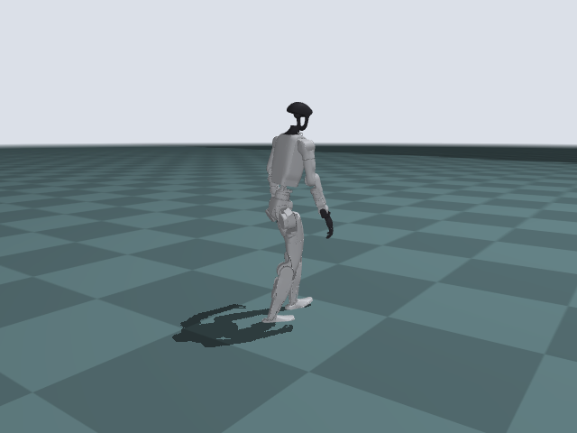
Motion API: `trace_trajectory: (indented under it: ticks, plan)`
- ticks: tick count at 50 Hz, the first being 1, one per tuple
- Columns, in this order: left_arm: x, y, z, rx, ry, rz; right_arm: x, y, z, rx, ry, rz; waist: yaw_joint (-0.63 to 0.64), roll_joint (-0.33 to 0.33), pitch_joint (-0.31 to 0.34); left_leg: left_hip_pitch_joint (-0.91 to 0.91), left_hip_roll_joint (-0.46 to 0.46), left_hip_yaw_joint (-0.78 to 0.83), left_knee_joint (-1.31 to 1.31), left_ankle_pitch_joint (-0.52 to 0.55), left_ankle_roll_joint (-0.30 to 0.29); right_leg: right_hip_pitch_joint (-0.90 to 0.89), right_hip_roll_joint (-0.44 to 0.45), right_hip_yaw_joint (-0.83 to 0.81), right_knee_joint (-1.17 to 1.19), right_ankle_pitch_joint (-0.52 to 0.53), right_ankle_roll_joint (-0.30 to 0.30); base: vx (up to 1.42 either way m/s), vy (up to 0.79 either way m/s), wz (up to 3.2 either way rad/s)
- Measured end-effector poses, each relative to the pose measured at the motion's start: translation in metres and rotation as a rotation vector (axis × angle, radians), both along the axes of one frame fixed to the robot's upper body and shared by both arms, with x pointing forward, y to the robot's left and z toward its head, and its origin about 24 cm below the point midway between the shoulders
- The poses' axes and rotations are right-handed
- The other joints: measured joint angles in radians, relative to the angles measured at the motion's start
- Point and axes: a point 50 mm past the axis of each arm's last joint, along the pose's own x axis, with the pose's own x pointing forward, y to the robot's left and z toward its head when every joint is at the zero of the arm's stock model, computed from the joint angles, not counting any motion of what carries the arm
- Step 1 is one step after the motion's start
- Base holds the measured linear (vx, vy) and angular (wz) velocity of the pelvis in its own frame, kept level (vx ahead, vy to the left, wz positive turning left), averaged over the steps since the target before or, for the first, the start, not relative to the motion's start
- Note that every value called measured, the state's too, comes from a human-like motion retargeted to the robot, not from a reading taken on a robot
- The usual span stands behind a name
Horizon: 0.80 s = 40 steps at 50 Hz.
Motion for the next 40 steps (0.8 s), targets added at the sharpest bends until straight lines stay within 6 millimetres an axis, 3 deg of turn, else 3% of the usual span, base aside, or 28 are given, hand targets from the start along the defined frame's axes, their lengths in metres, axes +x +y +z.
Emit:
trace_trajectory:
  ticks: [10,22,33,40]
  plan:
    - [-0.016,0.0,-0.007,-0.032,0.083,0.045,-0.006,0.006,-0.004,0.03,0.034,0.01,-0.003,-0.017,-0.005,0.042,-0.045,-0.029,-0.011,0.053,0.008,0.055,-0.018,0.047,0.068,-0.078,-0.015,0.16,0.04,-0.11]
    - [-0.013,-0.001,-0.006,-0.05,0.08,0.08,-0.005,0.008,-0.004,0.051,0.046,-0.004,-0.007,-0.057,0.001,0.105,-0.087,-0.025,0.058,-0.083,0.106,0.097,-0.057,0.116,0.181,-0.15,0.003,0.19,0.06,-0.11]
    - [0.005,-0.003,0.0,-0.057,0.002,0.087,0.005,0.013,0.001,0.07,0.029,-0.004,-0.045,-0.132,0.002,0.198,-0.191,0.0,-0.024,-0.115,0.172,0.02,-0.166,0.159,0.442,-0.137,0.082,0.18,0.08,-0.01]
    - [0.015,-0.002,0.005,-0.036,-0.042,0.061,0.012,0.018,0.004,0.079,0.004,0.01,-0.091,-0.188,0.003,0.257,-0.272,0.01,-0.116,-0.096,0.192,-0.087,-0.239,0.188,0.615,-0.036,0.158,0.12,0.06,0.11]
